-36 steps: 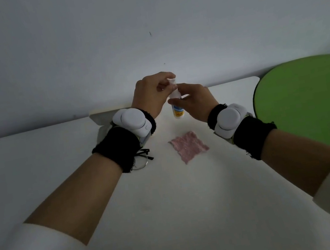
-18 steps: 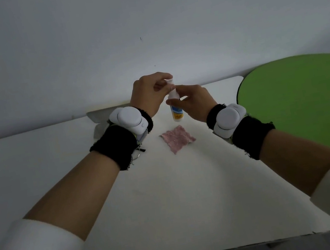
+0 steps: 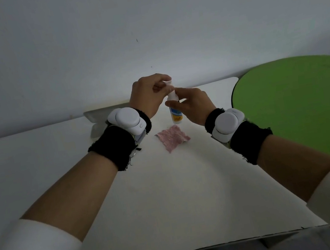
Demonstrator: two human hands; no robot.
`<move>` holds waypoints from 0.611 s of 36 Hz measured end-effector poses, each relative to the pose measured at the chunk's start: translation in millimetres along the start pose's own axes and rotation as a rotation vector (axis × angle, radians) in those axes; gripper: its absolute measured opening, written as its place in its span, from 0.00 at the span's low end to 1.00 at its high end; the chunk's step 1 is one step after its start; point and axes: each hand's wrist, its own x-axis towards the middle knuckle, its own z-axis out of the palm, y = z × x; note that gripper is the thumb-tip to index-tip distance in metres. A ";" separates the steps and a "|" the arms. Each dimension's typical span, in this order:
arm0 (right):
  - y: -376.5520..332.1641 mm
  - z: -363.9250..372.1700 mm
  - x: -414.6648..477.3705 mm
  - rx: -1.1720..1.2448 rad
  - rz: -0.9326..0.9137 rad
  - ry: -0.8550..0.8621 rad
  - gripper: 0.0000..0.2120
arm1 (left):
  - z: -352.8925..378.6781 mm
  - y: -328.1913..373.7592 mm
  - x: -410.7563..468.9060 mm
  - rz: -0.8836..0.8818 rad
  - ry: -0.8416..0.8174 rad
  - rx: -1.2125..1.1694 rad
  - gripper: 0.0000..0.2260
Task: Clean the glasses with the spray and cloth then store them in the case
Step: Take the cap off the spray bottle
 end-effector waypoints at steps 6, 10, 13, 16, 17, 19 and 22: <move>5.0 2.3 -4.2 0.005 0.039 -0.016 0.14 | -11.1 0.4 11.7 -0.029 0.136 -0.046 0.09; 9.5 0.1 -6.2 0.004 0.048 -0.006 0.14 | -20.4 -6.5 19.7 -0.040 0.161 -0.013 0.09; 10.0 -1.9 -5.0 0.014 0.046 0.005 0.13 | -18.5 -15.3 17.7 -0.064 0.142 -0.007 0.09; 10.2 -3.0 -3.7 0.023 0.048 0.006 0.13 | -12.9 -27.1 13.8 -0.092 0.123 0.005 0.09; 10.9 -3.4 -3.3 0.024 0.051 0.005 0.13 | -9.9 -30.9 12.5 -0.099 0.118 0.007 0.09; 12.2 -3.6 -2.4 0.021 0.051 0.005 0.13 | -3.8 -36.9 9.8 -0.105 0.112 0.017 0.09; 14.1 -4.2 -1.3 0.023 0.052 0.006 0.12 | 5.8 -42.7 6.6 -0.128 0.110 0.017 0.09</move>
